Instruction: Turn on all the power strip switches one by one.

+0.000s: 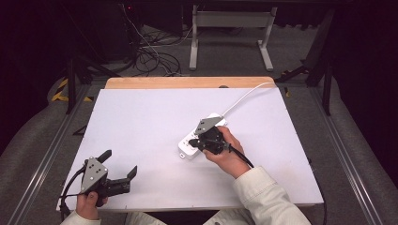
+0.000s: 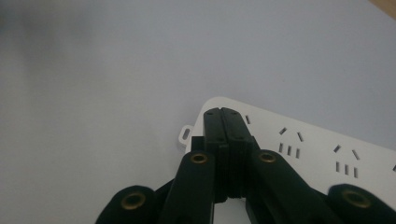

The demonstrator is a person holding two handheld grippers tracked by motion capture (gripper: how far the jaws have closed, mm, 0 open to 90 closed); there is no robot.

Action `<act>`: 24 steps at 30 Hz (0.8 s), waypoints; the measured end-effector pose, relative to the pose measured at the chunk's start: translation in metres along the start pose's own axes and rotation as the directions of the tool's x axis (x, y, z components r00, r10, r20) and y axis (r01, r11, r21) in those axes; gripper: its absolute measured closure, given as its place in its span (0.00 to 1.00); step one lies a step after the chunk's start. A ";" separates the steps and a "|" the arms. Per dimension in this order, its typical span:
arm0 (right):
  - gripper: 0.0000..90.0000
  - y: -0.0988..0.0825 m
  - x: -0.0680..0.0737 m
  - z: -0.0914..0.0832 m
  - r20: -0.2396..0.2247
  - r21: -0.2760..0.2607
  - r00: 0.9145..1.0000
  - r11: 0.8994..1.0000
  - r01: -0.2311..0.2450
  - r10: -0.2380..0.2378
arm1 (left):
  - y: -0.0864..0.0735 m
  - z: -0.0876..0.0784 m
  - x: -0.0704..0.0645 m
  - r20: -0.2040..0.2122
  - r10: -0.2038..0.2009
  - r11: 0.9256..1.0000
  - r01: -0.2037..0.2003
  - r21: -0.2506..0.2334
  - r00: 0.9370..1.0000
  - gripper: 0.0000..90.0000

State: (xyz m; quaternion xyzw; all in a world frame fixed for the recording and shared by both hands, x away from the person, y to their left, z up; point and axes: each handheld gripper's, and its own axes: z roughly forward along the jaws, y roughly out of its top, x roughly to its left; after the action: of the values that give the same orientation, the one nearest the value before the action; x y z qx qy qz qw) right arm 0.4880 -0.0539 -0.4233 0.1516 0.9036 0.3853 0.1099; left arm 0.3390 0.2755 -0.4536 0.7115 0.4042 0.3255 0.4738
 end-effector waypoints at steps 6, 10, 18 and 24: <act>0.90 0.006 0.007 -0.012 0.001 -0.041 1.000 0.999 0.020 -0.020 | 0.000 -0.001 0.001 -0.007 0.009 1.000 -0.009 0.002 1.000 0.02; 0.81 0.008 0.008 -0.020 0.000 -0.064 1.000 0.998 0.020 -0.020 | 0.000 0.000 0.000 -0.007 0.005 1.000 -0.005 -0.004 1.000 0.02; 0.63 0.008 0.009 -0.035 0.012 -0.106 1.000 0.994 0.019 -0.018 | 0.000 0.000 -0.001 -0.006 0.004 1.000 -0.004 -0.002 1.000 0.02; 0.43 0.003 0.009 -0.055 0.015 -0.157 1.000 0.988 0.008 -0.006 | 0.000 0.000 0.000 -0.006 0.007 1.000 -0.007 -0.003 1.000 0.02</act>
State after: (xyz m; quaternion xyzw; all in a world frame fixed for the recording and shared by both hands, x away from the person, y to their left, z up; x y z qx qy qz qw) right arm 0.4630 -0.0853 -0.3843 0.1419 0.8703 0.4536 0.1293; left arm 0.3388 0.2751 -0.4535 0.7112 0.4024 0.3300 0.4726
